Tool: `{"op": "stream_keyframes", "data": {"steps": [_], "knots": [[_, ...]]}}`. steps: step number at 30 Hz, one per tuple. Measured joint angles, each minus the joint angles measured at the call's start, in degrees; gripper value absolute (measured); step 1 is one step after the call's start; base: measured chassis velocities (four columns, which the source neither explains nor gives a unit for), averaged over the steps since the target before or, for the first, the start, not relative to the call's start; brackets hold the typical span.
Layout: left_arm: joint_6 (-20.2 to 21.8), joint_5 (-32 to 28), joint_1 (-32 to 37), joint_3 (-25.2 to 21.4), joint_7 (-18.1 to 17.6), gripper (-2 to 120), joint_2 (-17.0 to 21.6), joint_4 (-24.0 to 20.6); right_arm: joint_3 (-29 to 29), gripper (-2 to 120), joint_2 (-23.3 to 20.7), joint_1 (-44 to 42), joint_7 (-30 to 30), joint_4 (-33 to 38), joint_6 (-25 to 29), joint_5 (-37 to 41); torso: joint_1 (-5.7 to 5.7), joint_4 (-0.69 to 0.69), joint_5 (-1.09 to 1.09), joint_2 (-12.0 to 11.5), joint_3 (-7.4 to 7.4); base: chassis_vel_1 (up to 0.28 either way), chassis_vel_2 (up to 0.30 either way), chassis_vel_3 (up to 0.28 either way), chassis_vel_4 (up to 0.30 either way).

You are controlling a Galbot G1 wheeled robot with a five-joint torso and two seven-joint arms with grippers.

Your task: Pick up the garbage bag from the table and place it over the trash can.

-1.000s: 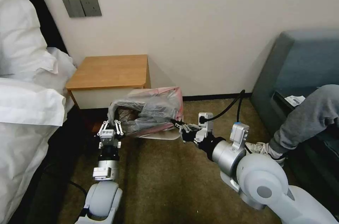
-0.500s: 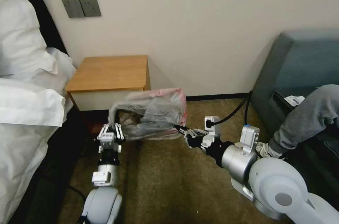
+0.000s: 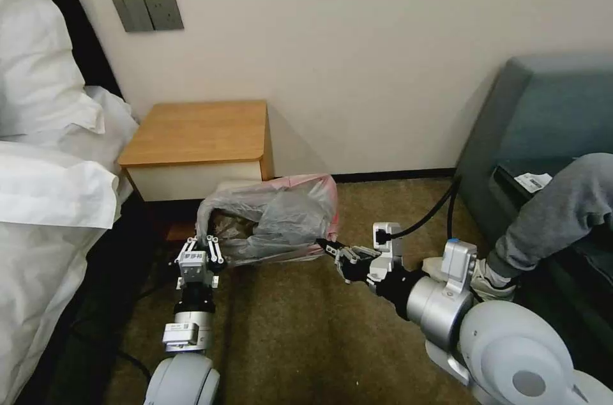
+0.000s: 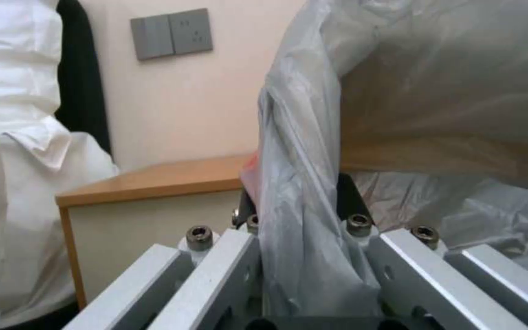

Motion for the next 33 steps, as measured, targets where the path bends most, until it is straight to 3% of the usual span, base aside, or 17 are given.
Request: {"op": "stream_keyframes", "data": {"steps": [17,33], "knots": [[0.0,-1.4,0.2,0.4,-1.0,6,0.1,-1.3,0.6,0,0.8,-4.1,2.1,-0.7,-3.5,2.0,0.00,0.00,0.00,0.0,0.00,0.000,0.000,0.000,0.000],[1.2,-4.3,0.4,0.9,-0.8,6,0.3,-3.9,-2.5,0,2.0,0.9,0.9,-6.7,-2.2,-0.2,0.00,0.00,0.00,0.0,0.00,0.000,0.000,0.000,0.000]]}}
